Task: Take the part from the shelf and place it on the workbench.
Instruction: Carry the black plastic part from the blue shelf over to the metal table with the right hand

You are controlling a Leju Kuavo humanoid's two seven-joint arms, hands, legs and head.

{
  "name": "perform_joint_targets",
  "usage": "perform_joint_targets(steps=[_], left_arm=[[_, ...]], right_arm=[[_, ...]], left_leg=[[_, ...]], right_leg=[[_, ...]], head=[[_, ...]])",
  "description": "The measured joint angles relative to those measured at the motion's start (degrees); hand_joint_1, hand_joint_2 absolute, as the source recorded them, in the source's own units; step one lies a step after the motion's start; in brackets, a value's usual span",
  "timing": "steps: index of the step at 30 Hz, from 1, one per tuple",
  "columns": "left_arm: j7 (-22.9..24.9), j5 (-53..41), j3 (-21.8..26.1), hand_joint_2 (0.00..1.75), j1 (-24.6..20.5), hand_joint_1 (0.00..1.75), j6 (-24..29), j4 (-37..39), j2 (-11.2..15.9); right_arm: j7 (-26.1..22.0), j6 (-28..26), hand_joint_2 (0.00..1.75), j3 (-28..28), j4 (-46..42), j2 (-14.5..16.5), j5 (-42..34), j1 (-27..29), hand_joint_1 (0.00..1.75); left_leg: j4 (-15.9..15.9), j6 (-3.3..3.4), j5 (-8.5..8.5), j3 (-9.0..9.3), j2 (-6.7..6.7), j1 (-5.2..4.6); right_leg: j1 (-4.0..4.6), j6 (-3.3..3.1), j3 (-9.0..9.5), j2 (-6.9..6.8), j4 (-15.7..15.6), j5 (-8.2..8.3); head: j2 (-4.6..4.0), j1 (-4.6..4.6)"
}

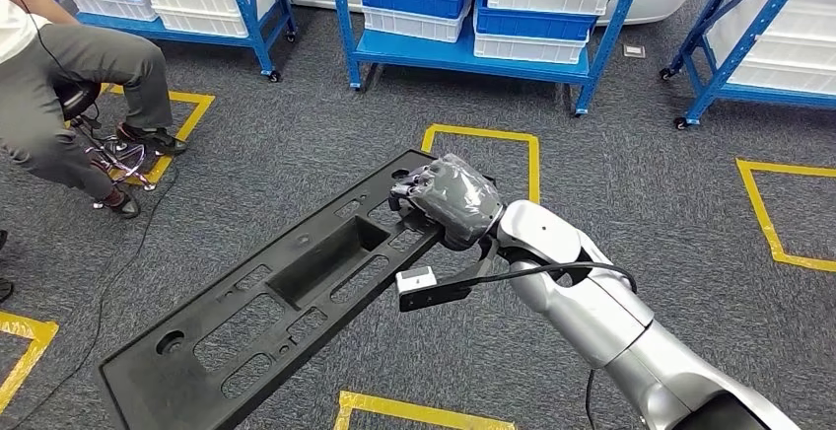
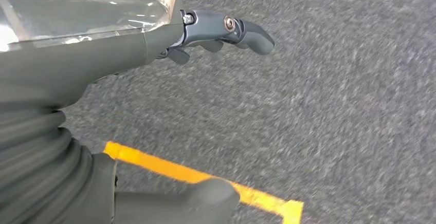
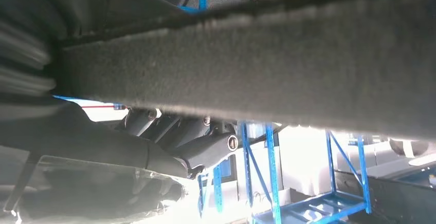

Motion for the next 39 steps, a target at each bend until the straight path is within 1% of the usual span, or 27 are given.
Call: perform_joint_targets(steps=[2,4,5,6,7,8,9,11,13,15,17,19,21,22,23,24,25,26,28,30,32,33,34,36,37,38,39], left_arm=[[0.0,0.0,0.0,1.75,0.1,0.0,0.0,0.0,0.0],[0.1,0.0,0.0,1.75,0.0,0.0,0.0,0.0,0.0],[0.1,0.0,0.0,1.75,0.0,0.0,0.0,0.0,0.0],[0.1,0.0,0.0,1.75,0.0,0.0,0.0,0.0,0.0],[0.1,0.0,0.0,1.75,0.0,0.0,0.0,0.0,0.0],[0.1,0.0,0.1,1.75,0.0,0.0,0.0,0.0,0.0],[0.1,0.0,0.1,1.75,0.0,0.0,0.0,0.0,0.1],[0.1,-0.1,0.2,1.75,-0.2,0.0,0.0,0.0,0.2],[0.1,-0.2,0.4,1.75,-0.3,0.0,0.0,0.0,0.3],[0.1,-0.3,0.5,1.75,-0.2,0.0,0.0,0.0,0.3],[0.1,-0.4,0.6,1.75,-0.2,0.0,0.0,0.0,0.3],[0.1,-0.4,0.7,1.75,-0.4,0.0,-0.1,0.0,0.2],[0.2,-0.4,0.8,1.75,-0.4,0.0,-0.1,0.0,0.2],[0.2,-0.4,0.8,1.75,-0.3,0.0,-0.2,0.0,0.2],[0.2,-0.4,0.9,1.75,-0.2,0.0,-0.2,0.0,0.2],[0.3,-0.3,0.9,1.75,-0.2,0.0,-0.2,0.0,0.1],[0.3,-0.2,1.0,1.75,-0.1,0.0,-0.2,0.0,0.1],[0.3,-0.1,1.1,1.75,-0.1,0.0,-0.2,0.0,0.1],[0.3,0.2,1.4,1.75,0.0,0.0,-0.2,0.0,0.2],[0.3,0.3,1.7,1.75,0.4,0.0,-0.2,0.0,0.2],[0.2,0.3,2.0,1.75,0.7,0.0,-0.2,0.0,0.2],[0.2,0.3,2.1,1.75,0.7,0.0,-0.2,0.0,0.3],[0.2,0.3,2.2,1.75,0.7,0.0,-0.2,0.0,0.3],[0.2,0.3,2.3,1.75,0.6,0.0,-0.2,0.0,0.3],[0.2,0.3,2.3,1.75,0.7,0.0,-0.2,0.0,0.3],[0.1,0.4,2.3,1.75,0.7,0.0,-0.2,0.0,0.3],[0.1,0.4,2.4,1.75,0.7,0.0,-0.2,0.0,0.3]], right_arm=[[0.0,0.0,1.75,0.0,0.0,0.2,0.0,-0.1,1.75],[0.0,0.0,1.75,0.0,-0.1,0.2,0.0,0.0,1.75],[0.0,0.0,1.75,0.0,-0.1,0.2,0.0,0.0,1.75],[0.0,0.0,1.75,0.1,-0.1,0.2,0.1,0.0,1.75],[0.0,0.0,1.75,0.1,-0.1,0.2,0.1,0.1,1.75],[0.0,0.0,1.75,0.1,-0.1,0.2,0.2,0.1,1.75],[0.0,0.0,1.75,0.2,-0.1,0.3,0.3,0.0,1.75],[0.0,0.0,1.75,0.1,-0.1,0.4,0.4,-0.1,1.75],[0.0,-0.1,1.75,0.1,-0.1,0.5,0.6,-0.2,1.75],[0.0,-0.1,1.75,0.1,-0.1,0.6,0.8,-0.3,1.75],[0.0,-0.1,1.75,0.0,-0.2,0.7,0.9,-0.4,1.75],[0.1,-0.2,1.75,0.0,-0.2,0.6,1.0,-0.3,1.75],[0.1,-0.2,1.75,0.0,-0.2,0.3,1.1,0.2,1.75],[0.2,-0.3,1.75,0.0,-0.2,0.1,1.3,0.4,1.75],[0.2,-0.3,1.75,0.0,-0.2,0.0,1.5,0.6,1.75],[0.2,-0.4,1.75,0.0,-0.3,-0.1,1.7,0.7,1.75],[0.2,-0.4,1.75,0.0,-0.3,-0.1,1.9,0.7,1.75],[0.3,-0.5,1.75,0.0,-0.4,-0.1,2.1,0.7,1.75],[0.3,-0.7,1.75,0.1,-0.6,0.1,2.5,0.8,1.75],[0.4,-0.9,1.75,0.1,-0.8,0.4,2.9,0.8,1.75],[0.5,-1.0,1.75,0.1,-0.9,0.8,3.1,0.7,1.75],[0.5,-1.0,1.75,0.1,-1.0,0.9,3.1,0.6,1.75],[0.5,-1.0,1.75,0.1,-1.1,1.0,3.1,0.6,1.75],[0.5,-1.1,1.75,0.2,-1.2,1.0,3.1,0.7,1.75],[0.5,-1.1,1.75,0.2,-1.2,1.0,3.1,0.7,1.75],[0.5,-1.1,1.75,0.3,-1.2,1.0,3.1,0.7,1.75],[0.5,-1.1,1.75,0.3,-1.2,1.0,3.1,0.7,1.75]], left_leg=[[2.9,-0.43,-1.92,-1.41,1.57,0.11],[9.9,-0.76,-5.79,-4.56,3.57,0.09],[13.6,-0.88,-7.31,-6.2,3.97,0.1],[15.9,-0.91,-8.01,-7.18,4.19,0.1],[16.1,-0.83,-7.67,-7.06,4.34,0.09],[14.2,-0.64,-6.47,-5.8,4.59,0.07],[10.6,-0.33,-4.77,-3.61,5.15,0.0],[3.4,0.44,-2.55,0.45,7.34,-0.57],[0.8,1.04,-2.19,1.56,8.17,-1.17],[0.4,1.63,-1.76,1.37,6.86,-1.16],[-0.2,2.34,-1.16,1.42,5.69,-0.93],[-0.4,2.79,-0.78,1.3,4.45,-0.82],[-0.4,2.93,-0.64,1.14,2.95,-0.8],[-0.3,2.92,-0.6,1.1,2.16,-0.79],[-0.2,2.86,-0.58,1.09,1.37,-0.76],[-0.1,2.76,-0.59,1.07,0.62,-0.72],[0.2,2.56,-0.63,0.95,-0.08,-0.67],[0.5,2.27,-0.68,0.69,-0.75,-0.7],[0.8,1.51,-0.55,0.01,-1.79,-0.72],[0.8,0.82,-0.27,-0.48,-2.52,-0.48],[2.0,0.29,-1.12,-1.18,-0.95,-0.39],[4.3,0.04,-2.51,-2.27,0.6,-0.38],[7.7,-0.2,-4.32,-3.83,2.3,-0.44],[15.1,-0.58,-7.53,-7.37,4.01,-0.31],[16.7,-0.65,-7.84,-8.13,4.27,-0.26],[16.3,-0.61,-7.19,-7.78,4.45,-0.23],[13.6,-0.46,-5.72,-6.21,4.81,-0.23]], right_leg=[[-0.11,-0.86,-0.08,-0.93,-0.1,0.4],[0.11,-1.42,-0.27,-1.95,-0.2,0.56],[0.28,-1.56,-0.4,-2.53,-0.2,0.58],[0.44,-1.62,-0.51,-3.13,-0.1,0.61],[0.57,-1.63,-0.58,-3.73,-0.1,0.6],[0.69,-1.63,-0.6,-4.32,-0.1,0.6],[0.79,-1.62,-0.57,-4.88,-0.1,0.6],[1.27,-1.57,-0.62,-5.98,-0.1,0.57],[1.65,-1.46,-0.77,-7.08,0.0,0.53],[1.69,-1.12,-0.96,-7.82,0.0,0.34],[1.5,-0.86,-1.99,-5.99,2.3,-1.09],[1.15,-1.05,-4.9,-3.16,8.8,-4.08],[0.91,-0.95,-8.02,-2.21,15.4,-6.18],[0.79,-0.6,-8.48,-2.09,16.2,-6.08],[0.63,-0.07,-7.77,-1.95,14.5,-5.03],[0.4,0.52,-6.17,-1.53,11.1,-3.4],[0.07,0.99,-4.37,-0.43,7.1,-1.91],[-0.09,1.16,-2.79,0.53,3.8,-0.7],[-0.11,0.7,-1.67,1.65,1.2,0.15],[0.01,-0.11,-1.75,0.67,1.1,0.56],[-0.1,-0.87,-1.7,-0.36,0.9,0.86],[-0.15,-1.3,-1.67,-0.98,0.8,0.95],[0.06,-1.59,-1.67,-1.61,0.8,0.94],[0.35,-1.96,-1.74,-3.11,0.8,0.87],[0.44,-1.99,-1.77,-3.85,0.8,0.84],[0.51,-2.0,-1.79,-4.57,0.8,0.83],[0.57,-2.0,-1.78,-5.26,0.8,0.81]], head=[[0.0,-0.17],[0.0,-0.34],[0.0,-0.33],[0.0,-0.34],[0.0,-0.33],[0.0,-0.34],[0.0,-0.33],[0.0,-0.31],[0.0,-0.25],[0.0,-0.2],[0.0,-0.12],[0.0,-0.02],[0.0,0.02],[0.0,0.03],[0.0,0.04],[0.0,0.04],[0.0,0.04],[0.0,0.08],[0.0,0.09],[0.0,0.08],[0.0,-0.11],[0.0,-0.27],[0.0,-0.44],[0.0,-0.57],[0.0,-0.59],[0.0,-0.58],[0.0,-0.59]])
